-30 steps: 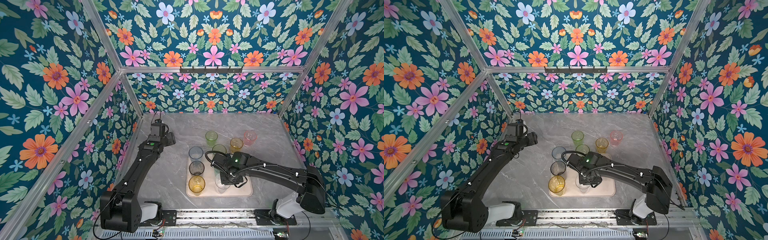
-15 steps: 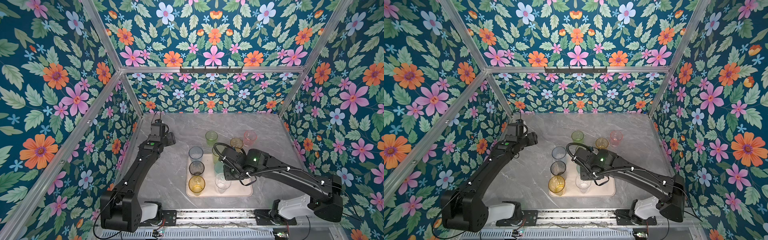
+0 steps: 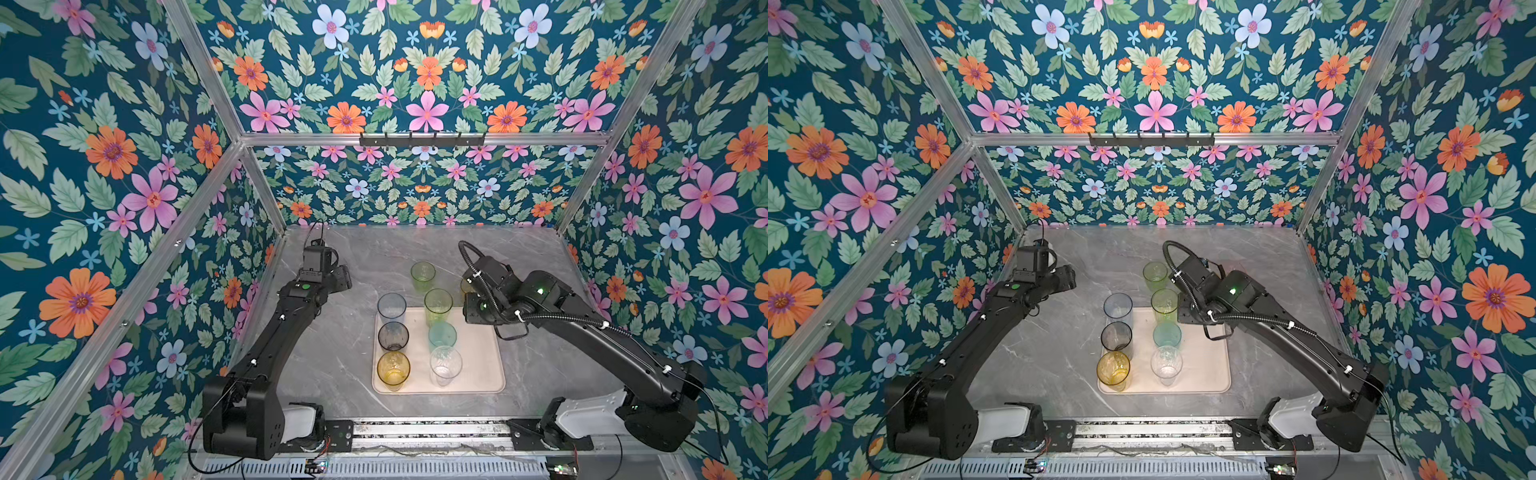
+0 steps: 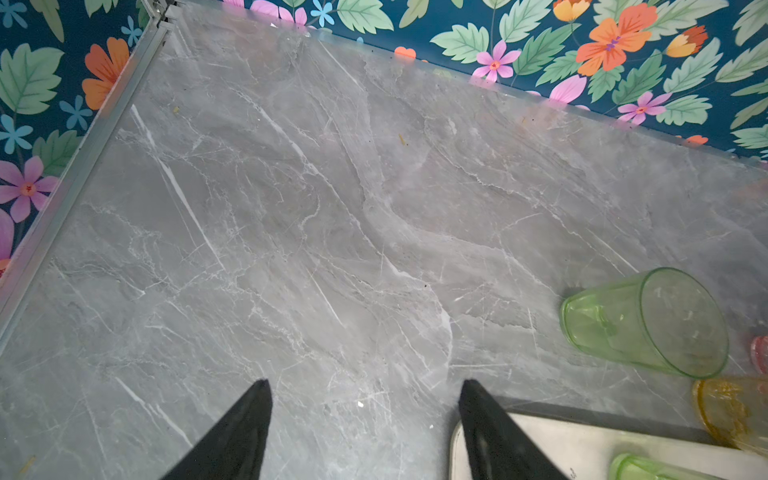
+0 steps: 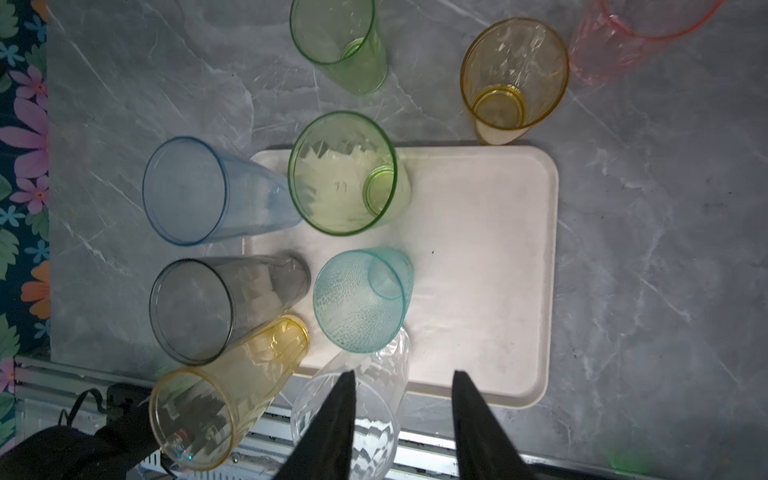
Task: Place the glasses into the tray
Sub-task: 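Open the right gripper and lift it off the clear glass, then move the right gripper to the green glass near the far corner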
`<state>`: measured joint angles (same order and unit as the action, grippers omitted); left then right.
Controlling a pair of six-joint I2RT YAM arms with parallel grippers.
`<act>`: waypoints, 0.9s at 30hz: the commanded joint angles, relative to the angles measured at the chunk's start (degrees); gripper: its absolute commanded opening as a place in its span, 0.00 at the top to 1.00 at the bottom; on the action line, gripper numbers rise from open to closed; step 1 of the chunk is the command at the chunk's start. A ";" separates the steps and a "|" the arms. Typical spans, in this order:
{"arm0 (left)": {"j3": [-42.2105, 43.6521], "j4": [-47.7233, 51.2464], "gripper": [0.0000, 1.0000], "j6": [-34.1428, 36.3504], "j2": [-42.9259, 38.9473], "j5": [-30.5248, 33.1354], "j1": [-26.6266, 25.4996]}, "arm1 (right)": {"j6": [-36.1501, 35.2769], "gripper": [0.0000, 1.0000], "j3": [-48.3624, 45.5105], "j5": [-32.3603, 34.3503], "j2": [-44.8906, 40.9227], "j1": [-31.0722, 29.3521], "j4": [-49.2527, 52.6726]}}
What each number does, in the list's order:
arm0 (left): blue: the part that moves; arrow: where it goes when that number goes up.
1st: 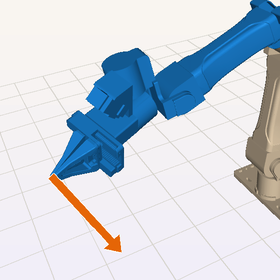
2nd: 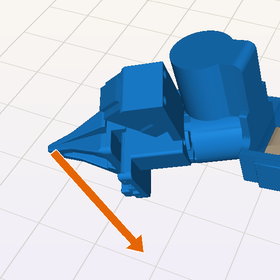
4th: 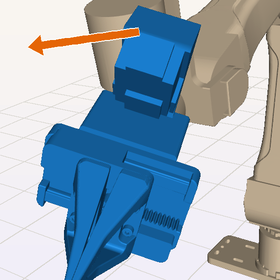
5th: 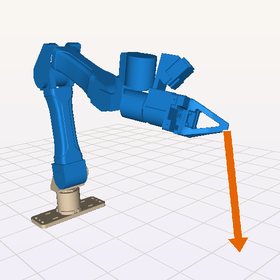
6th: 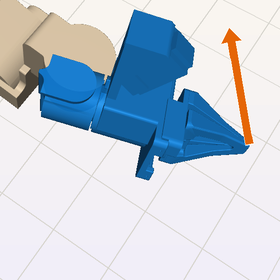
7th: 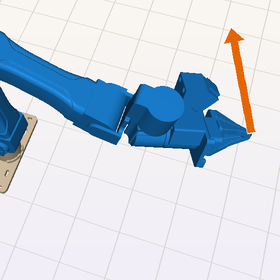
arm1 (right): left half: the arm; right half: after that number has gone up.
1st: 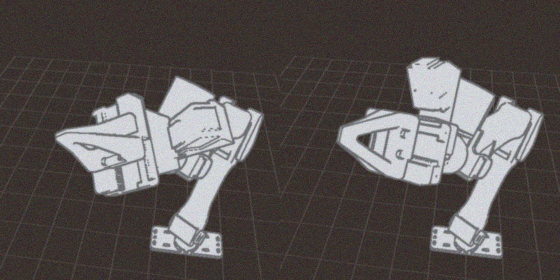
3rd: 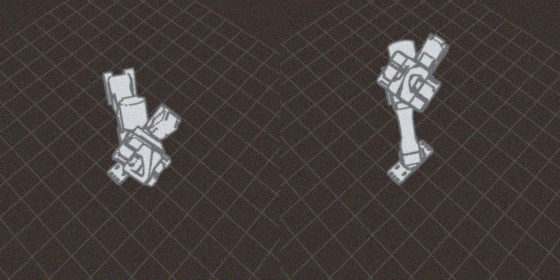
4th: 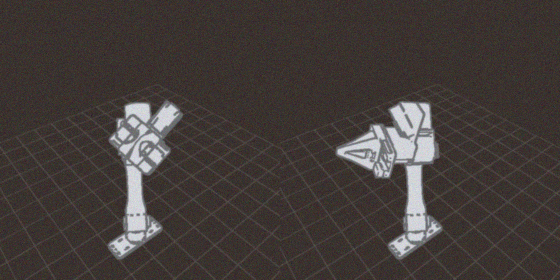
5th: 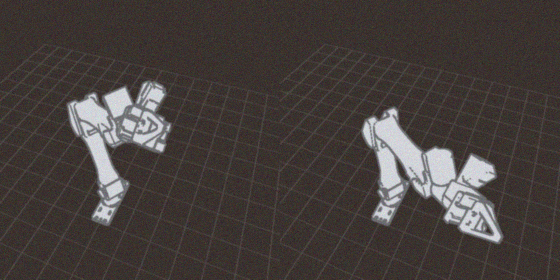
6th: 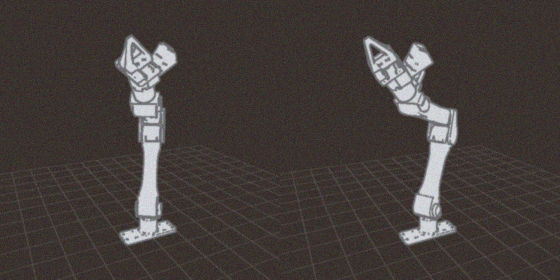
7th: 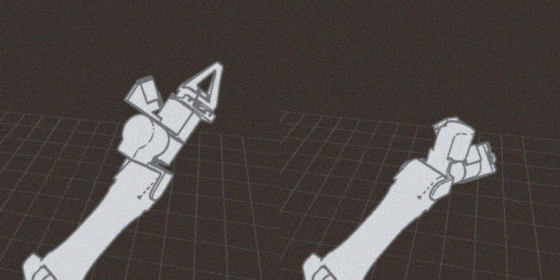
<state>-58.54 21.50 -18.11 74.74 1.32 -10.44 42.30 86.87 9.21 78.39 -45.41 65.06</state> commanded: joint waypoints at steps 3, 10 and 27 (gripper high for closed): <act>-0.17 -0.78 0.26 -0.08 -0.10 -0.57 0.07 | -8.10 0.60 5.03 1.16 2.53 3.93 -2.61; 0.27 -0.75 0.26 0.18 -0.61 0.17 0.07 | -11.72 0.60 16.79 2.16 11.06 8.06 -0.14; 0.18 -0.63 0.26 0.57 -0.65 0.52 0.07 | -17.17 0.60 36.55 -0.47 31.30 12.27 2.51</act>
<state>-58.26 21.47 -17.89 74.32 1.54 -10.44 26.37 122.17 10.33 108.14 -33.89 66.24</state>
